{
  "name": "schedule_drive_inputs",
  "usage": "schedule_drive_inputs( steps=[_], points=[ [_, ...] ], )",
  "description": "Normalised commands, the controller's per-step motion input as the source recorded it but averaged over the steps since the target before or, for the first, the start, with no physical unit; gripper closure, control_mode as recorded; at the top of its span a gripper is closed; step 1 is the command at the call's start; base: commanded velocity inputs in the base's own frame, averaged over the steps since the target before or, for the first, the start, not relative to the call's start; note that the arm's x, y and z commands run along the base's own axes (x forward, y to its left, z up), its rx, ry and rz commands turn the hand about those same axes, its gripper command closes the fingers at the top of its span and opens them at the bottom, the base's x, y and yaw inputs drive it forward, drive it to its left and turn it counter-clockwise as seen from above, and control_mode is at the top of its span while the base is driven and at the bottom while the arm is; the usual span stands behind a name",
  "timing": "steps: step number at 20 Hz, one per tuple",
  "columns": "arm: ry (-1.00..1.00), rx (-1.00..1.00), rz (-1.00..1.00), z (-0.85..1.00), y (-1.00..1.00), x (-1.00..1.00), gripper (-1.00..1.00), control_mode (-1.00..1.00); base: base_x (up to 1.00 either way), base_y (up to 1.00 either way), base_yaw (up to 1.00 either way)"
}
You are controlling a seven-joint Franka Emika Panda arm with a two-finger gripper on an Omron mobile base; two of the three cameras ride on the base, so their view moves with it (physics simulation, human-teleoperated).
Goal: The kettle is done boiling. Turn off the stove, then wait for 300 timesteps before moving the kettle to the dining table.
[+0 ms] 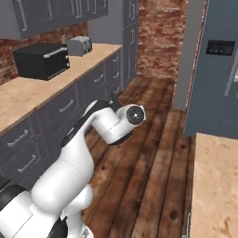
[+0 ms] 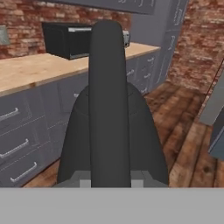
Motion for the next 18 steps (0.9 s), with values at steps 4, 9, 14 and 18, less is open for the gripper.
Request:
schedule_drive_inputs(
  steps=[4,9,14,18],
  points=[
    [0.0,0.0,0.0,0.0,0.0,0.0,1.0,1.0,0.0,0.04,-0.38],
    [0.0,0.0,0.0,0.0,0.0,0.0,1.0,1.0,0.0,0.07,-0.41],
    [0.0,0.0,0.0,0.0,0.0,0.0,1.0,1.0,0.0,0.08,-0.41],
    [0.0,0.0,0.0,0.0,0.0,0.0,1.0,1.0,0.0,0.15,-0.38]
  ],
)
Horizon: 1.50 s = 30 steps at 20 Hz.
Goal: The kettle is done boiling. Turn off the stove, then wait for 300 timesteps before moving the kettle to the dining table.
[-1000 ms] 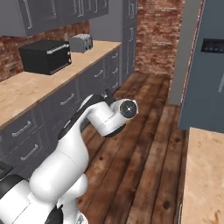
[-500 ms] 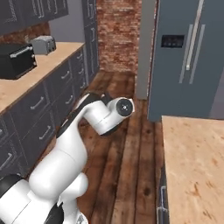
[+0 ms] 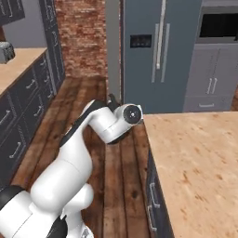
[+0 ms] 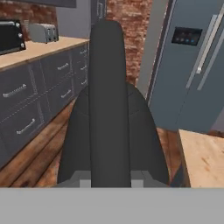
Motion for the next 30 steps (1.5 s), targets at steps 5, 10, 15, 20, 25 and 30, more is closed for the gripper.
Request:
schedule_drive_inputs(
  steps=[5,10,15,20,25,30],
  points=[
    [0.0,0.0,0.0,0.0,0.0,0.0,1.0,1.0,0.0,0.2,-0.37],
    [0.0,0.0,0.0,0.0,0.0,0.0,1.0,1.0,0.0,0.34,-0.35],
    [0.0,0.0,0.0,0.0,0.0,0.0,1.0,1.0,0.0,0.41,-0.33],
    [0.0,0.0,0.0,0.0,0.0,0.0,1.0,1.0,-0.05,0.24,-0.39],
    [0.0,0.0,0.0,0.0,0.0,0.0,1.0,1.0,-0.04,0.08,-0.42],
    [0.0,0.0,0.0,0.0,0.0,0.0,1.0,1.0,0.0,0.15,-0.44]
  ],
)
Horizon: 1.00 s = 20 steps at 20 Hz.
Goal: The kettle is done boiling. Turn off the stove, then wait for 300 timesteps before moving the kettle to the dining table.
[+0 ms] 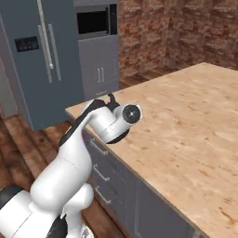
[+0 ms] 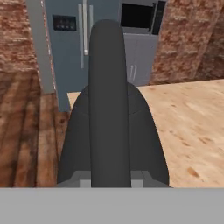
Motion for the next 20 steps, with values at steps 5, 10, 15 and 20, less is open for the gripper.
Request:
schedule_drive_inputs(
  steps=[5,10,15,20],
  points=[
    [0.0,0.0,0.0,0.0,0.0,0.0,1.0,1.0,0.0,0.25,-0.43],
    [0.0,0.0,0.0,0.0,0.0,0.0,1.0,1.0,0.0,0.32,-0.41],
    [0.0,0.0,0.0,0.0,0.0,0.0,1.0,1.0,0.0,0.37,-0.43],
    [0.0,0.0,0.0,0.0,0.0,0.0,1.0,1.0,0.01,0.53,-0.41]
  ],
)
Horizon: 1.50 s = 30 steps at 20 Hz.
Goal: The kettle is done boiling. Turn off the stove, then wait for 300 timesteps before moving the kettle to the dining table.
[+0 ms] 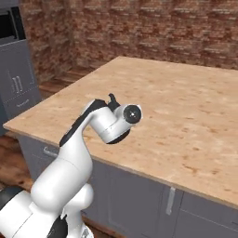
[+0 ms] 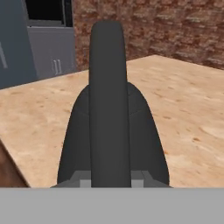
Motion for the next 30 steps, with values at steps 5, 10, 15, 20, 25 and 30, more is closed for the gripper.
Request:
schedule_drive_inputs(
  steps=[5,10,15,20,25,30],
  points=[
    [0.0,0.0,0.0,0.0,0.0,0.0,1.0,1.0,0.01,0.6,-0.39],
    [0.0,0.0,0.0,0.0,0.0,0.0,1.0,1.0,0.0,0.69,-0.36],
    [0.0,0.0,0.0,0.0,0.0,0.0,1.0,1.0,0.0,0.72,-0.34],
    [0.0,0.0,0.0,0.0,0.0,0.0,1.0,1.0,0.0,0.71,-0.34],
    [0.0,0.0,0.0,0.0,0.0,0.0,1.0,1.0,0.0,0.7,-0.34],
    [0.0,0.0,0.0,0.0,0.0,0.0,1.0,1.0,0.0,0.67,-0.34]
  ],
)
